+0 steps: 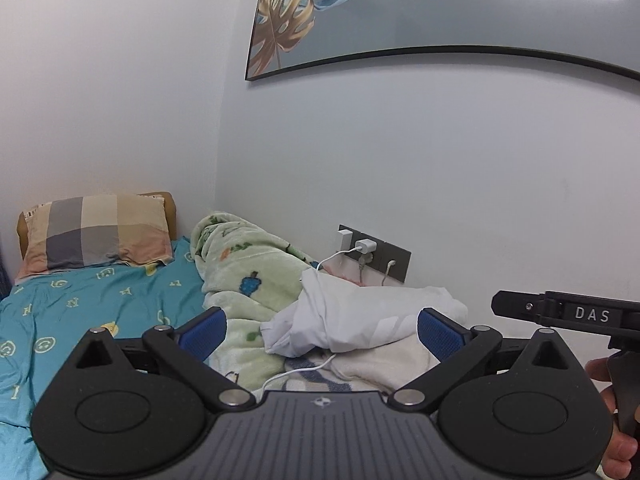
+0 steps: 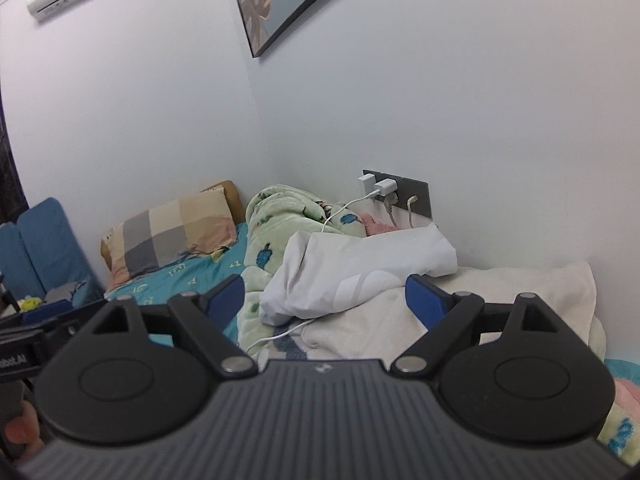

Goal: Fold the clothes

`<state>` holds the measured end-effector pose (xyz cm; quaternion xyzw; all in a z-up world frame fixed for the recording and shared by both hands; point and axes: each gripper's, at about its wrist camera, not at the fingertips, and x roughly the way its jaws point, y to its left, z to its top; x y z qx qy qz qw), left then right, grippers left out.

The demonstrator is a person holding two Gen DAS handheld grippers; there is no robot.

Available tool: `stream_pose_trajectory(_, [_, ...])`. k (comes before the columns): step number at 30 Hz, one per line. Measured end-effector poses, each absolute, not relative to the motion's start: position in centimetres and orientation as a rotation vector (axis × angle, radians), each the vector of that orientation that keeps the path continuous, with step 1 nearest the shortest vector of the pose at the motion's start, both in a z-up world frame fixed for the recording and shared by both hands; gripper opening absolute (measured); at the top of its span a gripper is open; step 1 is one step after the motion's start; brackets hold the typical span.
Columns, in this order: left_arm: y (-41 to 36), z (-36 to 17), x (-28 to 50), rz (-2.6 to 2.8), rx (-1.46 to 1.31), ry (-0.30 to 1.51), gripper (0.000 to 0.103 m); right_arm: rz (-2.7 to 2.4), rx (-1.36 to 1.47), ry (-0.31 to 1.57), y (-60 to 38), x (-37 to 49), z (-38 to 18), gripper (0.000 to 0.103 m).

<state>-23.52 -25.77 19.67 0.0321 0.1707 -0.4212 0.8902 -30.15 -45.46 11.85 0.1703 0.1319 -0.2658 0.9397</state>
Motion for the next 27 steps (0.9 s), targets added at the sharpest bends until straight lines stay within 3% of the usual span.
stream_pose_trajectory(27, [-22.6, 16.1, -23.6, -0.815, 0.113, 0.343, 0.103, -0.588, 0.203, 0.279, -39.5, -29.2, 9.3, 0.088])
